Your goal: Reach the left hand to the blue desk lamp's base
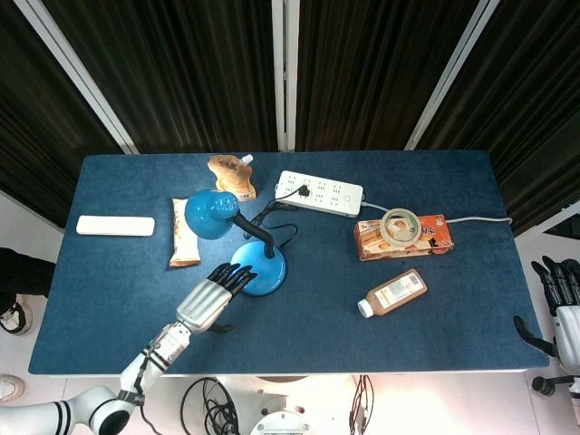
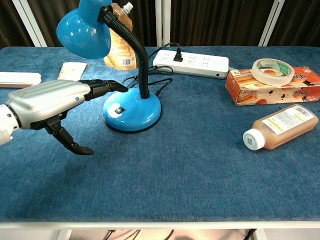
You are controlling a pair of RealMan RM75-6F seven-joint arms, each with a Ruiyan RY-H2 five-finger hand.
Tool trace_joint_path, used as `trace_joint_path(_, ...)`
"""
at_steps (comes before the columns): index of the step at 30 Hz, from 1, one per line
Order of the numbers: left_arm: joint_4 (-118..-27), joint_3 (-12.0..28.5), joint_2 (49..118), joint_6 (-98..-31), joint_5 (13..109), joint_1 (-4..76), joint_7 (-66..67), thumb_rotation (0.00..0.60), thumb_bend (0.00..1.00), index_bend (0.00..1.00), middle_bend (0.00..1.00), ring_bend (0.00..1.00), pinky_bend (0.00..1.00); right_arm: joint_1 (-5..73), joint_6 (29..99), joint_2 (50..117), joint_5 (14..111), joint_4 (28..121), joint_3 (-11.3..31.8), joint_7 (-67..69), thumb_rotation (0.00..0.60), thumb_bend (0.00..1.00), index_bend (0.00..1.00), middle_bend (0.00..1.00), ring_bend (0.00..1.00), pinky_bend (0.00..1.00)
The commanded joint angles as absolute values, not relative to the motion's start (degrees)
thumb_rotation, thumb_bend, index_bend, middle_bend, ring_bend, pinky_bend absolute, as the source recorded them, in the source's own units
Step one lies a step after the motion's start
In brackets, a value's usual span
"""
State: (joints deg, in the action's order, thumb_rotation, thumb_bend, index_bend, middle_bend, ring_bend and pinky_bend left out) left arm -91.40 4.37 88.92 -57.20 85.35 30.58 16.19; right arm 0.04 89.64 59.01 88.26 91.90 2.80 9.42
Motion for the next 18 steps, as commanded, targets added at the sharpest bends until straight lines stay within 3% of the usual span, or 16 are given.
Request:
trace_joint_path(1, -90.6, 4.2, 89.4, -56.8, 84.5, 31.0, 16.7, 0.600, 0.08, 0.02, 0.04, 0.00, 0.08, 0.0, 89.6, 58.9, 88.0, 91.7, 3.0, 9.7, 0.600, 0.24, 0.00, 0.00, 0.00, 0.00)
trace_joint_path(6, -89.4, 3.8, 90.2, -55.9, 83.1, 31.7, 16.8, 0.600, 0.21, 0.02, 0.09, 0.00, 0.08, 0.1, 89.2, 59.0, 87.8, 91.4, 2.9, 9.9, 0.600, 0.24, 0.00, 0.00, 0.00, 0.00)
trace_joint_path(18, -87.3, 3.3, 91.3, -55.6, 81.5, 32.7, 16.6, 0.600, 0.24, 0.02, 0.09, 0.00, 0.08, 0.2, 88.5, 59.2, 87.2, 90.8, 3.0, 10.2, 0.600, 0.24, 0.00, 0.00, 0.00, 0.00)
